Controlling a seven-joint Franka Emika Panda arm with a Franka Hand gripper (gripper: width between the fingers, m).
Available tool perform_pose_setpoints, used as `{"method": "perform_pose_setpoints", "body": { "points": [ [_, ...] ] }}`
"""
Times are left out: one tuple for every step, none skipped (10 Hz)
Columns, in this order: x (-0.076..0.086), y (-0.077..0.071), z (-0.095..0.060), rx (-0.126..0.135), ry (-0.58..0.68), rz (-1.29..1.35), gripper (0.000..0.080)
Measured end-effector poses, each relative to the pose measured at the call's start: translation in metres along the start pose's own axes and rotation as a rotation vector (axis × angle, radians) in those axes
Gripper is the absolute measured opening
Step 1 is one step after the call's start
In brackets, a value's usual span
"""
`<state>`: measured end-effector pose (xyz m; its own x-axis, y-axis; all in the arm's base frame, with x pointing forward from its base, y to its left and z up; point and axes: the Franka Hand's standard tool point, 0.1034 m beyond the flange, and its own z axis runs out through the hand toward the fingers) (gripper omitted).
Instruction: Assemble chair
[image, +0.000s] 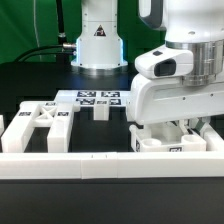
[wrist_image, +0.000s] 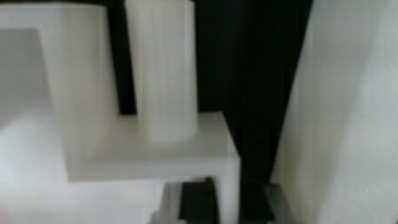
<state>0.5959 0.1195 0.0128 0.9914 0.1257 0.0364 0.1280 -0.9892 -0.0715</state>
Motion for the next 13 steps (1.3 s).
{"method": "perform_pose_setpoints", "body": {
  "points": [
    [0.001, 0.001, -0.003, 0.0, 0.003, -0.005, 0.0031],
    [0.003, 0.006, -0.009, -0.004, 0.003, -0.009, 0.0031],
    [0.007, 0.008, -0.02, -0.004, 0.008, -0.01, 0.0211],
    [0.01, 0.009, -0.034, -0.005, 0.014, -0.009, 0.0353],
    [0.013, 0.012, -0.048, -0.005, 0.025, -0.011, 0.0353],
    [0.011, 0.017, -0.06, -0.003, 0.035, -0.023, 0.0535],
    [0.003, 0.028, -0.069, -0.007, 0.039, -0.058, 0.0626],
    [-0.01, 0.04, -0.072, -0.012, 0.037, -0.086, 0.0626],
    [-0.025, 0.055, -0.07, -0.024, 0.057, -0.129, 0.0642],
    [-0.043, 0.071, -0.061, -0.036, 0.072, -0.152, 0.0642],
    [-0.044, 0.07, -0.06, -0.034, 0.065, -0.146, 0.0648],
    [-0.044, 0.069, -0.06, -0.034, 0.067, -0.148, 0.0649],
    [-0.045, 0.071, -0.06, -0.034, 0.064, -0.148, 0.0649]
  ]
}}
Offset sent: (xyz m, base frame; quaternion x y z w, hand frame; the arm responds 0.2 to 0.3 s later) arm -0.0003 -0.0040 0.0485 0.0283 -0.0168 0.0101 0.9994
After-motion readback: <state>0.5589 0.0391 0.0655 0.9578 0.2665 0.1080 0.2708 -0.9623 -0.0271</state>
